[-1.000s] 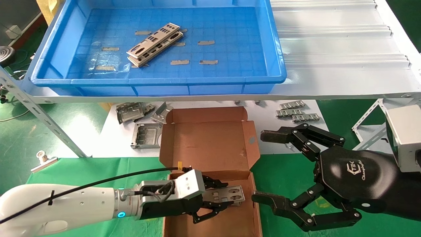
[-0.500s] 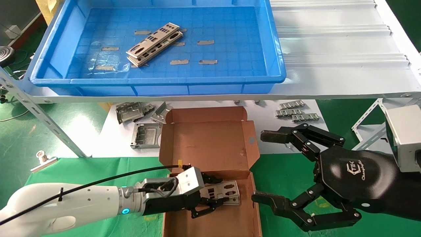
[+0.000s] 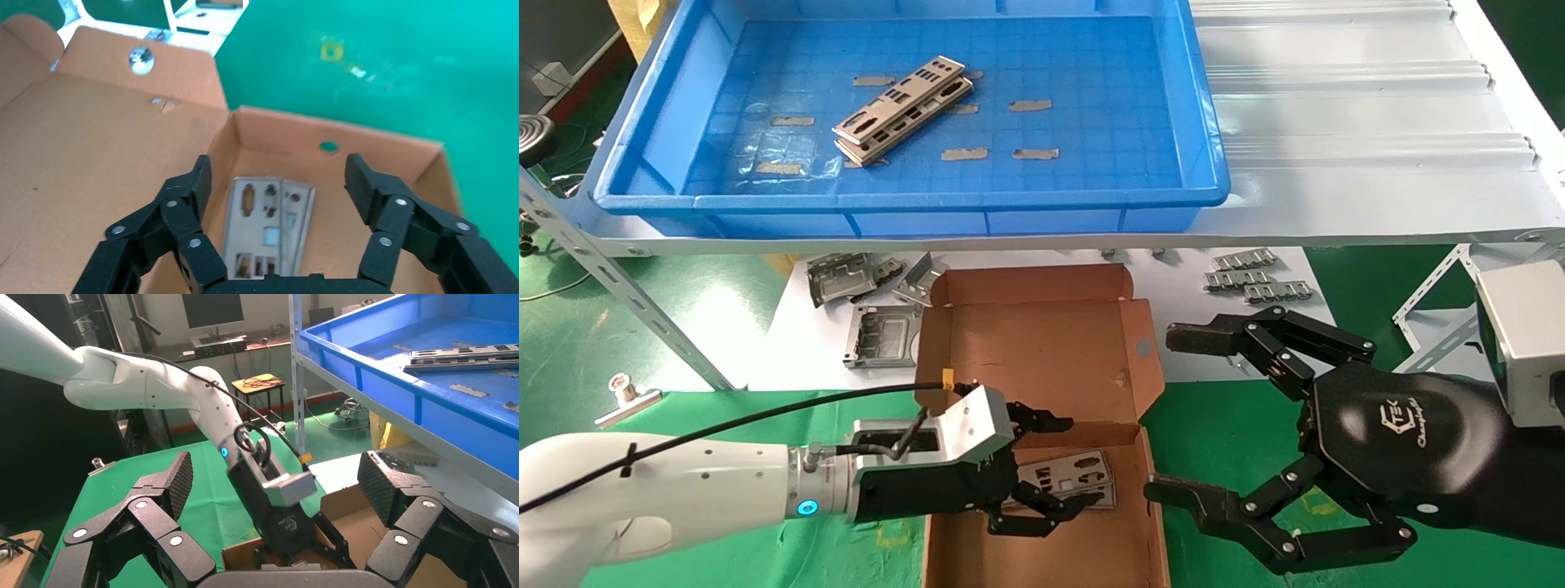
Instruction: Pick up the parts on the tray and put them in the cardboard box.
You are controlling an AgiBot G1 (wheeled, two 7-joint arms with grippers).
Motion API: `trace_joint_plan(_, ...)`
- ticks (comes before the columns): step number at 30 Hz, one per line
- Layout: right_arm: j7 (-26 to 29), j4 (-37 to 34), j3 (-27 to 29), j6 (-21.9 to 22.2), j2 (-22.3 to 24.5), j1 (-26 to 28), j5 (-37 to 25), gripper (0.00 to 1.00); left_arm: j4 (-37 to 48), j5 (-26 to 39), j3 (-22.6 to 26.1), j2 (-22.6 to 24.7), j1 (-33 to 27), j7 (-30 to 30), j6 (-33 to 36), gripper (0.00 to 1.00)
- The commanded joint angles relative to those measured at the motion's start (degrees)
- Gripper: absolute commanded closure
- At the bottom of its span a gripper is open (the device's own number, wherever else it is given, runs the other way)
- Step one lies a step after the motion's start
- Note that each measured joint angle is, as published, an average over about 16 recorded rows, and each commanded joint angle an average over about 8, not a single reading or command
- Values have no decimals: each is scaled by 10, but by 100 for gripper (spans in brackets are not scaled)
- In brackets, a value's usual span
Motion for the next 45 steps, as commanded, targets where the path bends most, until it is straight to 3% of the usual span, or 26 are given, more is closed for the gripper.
trace_joint_plan(1,0,0,0,0,0,0,0,0,-7,-10,-3,-6,-1,-11,12,0)
trace_joint_plan(14,0,0,0,0,0,0,0,0,-53,-101,-32,-44,26,-22,118,0)
trace_joint_plan(25,0,0,0,1,0,0,0,0,-53,-94,-32,-46,23,-26,105,0)
trace_joint_plan(45,0,0,0,1,0,0,0,0,-120,-151,-82,-126,37,-74,135,0)
